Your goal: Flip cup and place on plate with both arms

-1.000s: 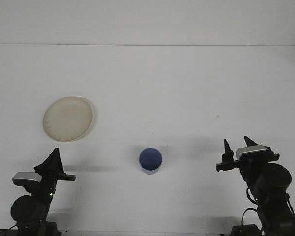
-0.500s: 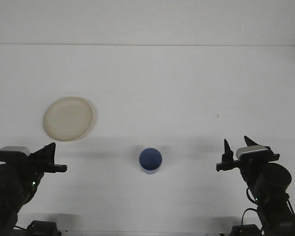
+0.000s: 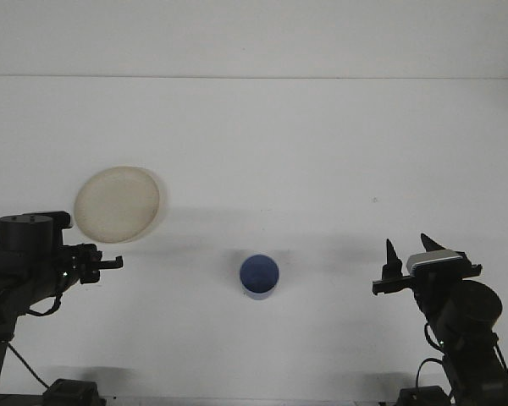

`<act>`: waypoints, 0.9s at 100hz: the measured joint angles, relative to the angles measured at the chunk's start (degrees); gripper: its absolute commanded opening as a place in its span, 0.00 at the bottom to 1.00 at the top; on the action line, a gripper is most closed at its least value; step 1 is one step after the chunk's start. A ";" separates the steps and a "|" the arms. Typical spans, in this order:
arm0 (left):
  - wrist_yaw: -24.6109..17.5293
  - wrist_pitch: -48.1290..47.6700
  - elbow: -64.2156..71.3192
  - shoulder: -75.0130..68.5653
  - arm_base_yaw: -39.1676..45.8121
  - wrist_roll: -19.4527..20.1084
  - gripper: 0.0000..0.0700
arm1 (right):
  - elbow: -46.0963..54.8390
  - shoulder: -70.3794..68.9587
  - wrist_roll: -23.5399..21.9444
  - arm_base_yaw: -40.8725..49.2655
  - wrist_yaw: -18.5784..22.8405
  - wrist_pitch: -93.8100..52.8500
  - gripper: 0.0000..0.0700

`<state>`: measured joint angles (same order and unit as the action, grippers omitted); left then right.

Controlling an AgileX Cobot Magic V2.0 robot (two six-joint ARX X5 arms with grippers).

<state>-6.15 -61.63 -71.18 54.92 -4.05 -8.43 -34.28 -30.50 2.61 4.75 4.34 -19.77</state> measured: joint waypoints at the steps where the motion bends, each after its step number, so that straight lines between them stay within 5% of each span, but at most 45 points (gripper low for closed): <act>1: 0.00 0.02 0.00 0.00 0.00 0.00 0.02 | 0.00 0.00 0.00 0.00 0.00 0.02 0.62; 31: 0.00 2.36 0.00 -0.90 0.00 0.02 0.05 | 0.00 0.00 0.00 0.00 -0.02 0.09 0.62; 48: 0.00 1.20 0.00 -0.98 0.00 0.02 0.62 | 0.00 0.00 0.00 0.00 -0.02 0.39 0.62; 54: 0.00 1.11 0.00 -0.98 0.00 0.11 0.72 | 0.00 0.00 0.00 0.00 -0.02 0.39 0.62; 90: 0.00 -2.38 -0.09 0.94 -0.98 1.84 0.72 | 0.00 0.00 0.00 0.00 -0.02 0.81 0.62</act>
<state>-6.15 -64.01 -71.26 55.86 -5.04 -6.59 -34.28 -30.50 2.61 4.75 4.32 -18.96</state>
